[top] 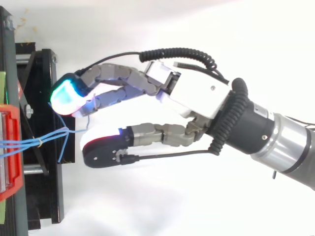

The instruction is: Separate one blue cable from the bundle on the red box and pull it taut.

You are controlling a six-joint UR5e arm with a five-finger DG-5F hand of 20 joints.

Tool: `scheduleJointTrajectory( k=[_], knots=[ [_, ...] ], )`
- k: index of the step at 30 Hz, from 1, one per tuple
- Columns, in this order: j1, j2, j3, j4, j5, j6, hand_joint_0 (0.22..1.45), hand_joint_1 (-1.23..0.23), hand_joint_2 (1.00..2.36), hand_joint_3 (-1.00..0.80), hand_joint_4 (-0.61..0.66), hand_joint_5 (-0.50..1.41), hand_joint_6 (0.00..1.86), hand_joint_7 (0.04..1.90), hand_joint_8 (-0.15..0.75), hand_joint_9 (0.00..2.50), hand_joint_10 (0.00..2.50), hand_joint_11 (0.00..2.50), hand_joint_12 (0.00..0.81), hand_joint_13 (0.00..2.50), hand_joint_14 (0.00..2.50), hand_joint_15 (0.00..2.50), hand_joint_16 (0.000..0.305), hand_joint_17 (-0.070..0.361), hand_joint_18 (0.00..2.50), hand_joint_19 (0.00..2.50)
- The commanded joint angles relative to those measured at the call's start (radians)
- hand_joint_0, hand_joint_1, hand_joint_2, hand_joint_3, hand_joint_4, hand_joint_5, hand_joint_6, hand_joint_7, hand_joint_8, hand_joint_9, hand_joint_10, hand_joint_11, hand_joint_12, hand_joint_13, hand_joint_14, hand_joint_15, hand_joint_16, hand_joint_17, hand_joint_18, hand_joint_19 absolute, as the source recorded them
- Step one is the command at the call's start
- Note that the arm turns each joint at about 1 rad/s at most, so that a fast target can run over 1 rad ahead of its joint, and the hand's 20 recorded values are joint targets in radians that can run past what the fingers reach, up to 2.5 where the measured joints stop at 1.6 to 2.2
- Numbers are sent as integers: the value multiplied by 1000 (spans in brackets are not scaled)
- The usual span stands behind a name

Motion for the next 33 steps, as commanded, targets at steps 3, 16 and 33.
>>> scheduleJointTrajectory(
  k=[3,16,33],
  knots=[
    [-2,-11,19,-4,-10,0,485,-658,1002,-462,200,-140,502,747,215,642,4,117,276,168,2,75,39,87,0,256],
    [9,-43,24,78,-16,-46,504,-665,1005,-439,246,-108,502,824,213,650,5,161,271,178,3,91,37,84,0,263],
    [12,-74,36,154,-87,-35,562,-680,1011,-334,161,-56,501,1160,207,727,8,218,264,254,5,118,36,82,0,289]
  ],
)
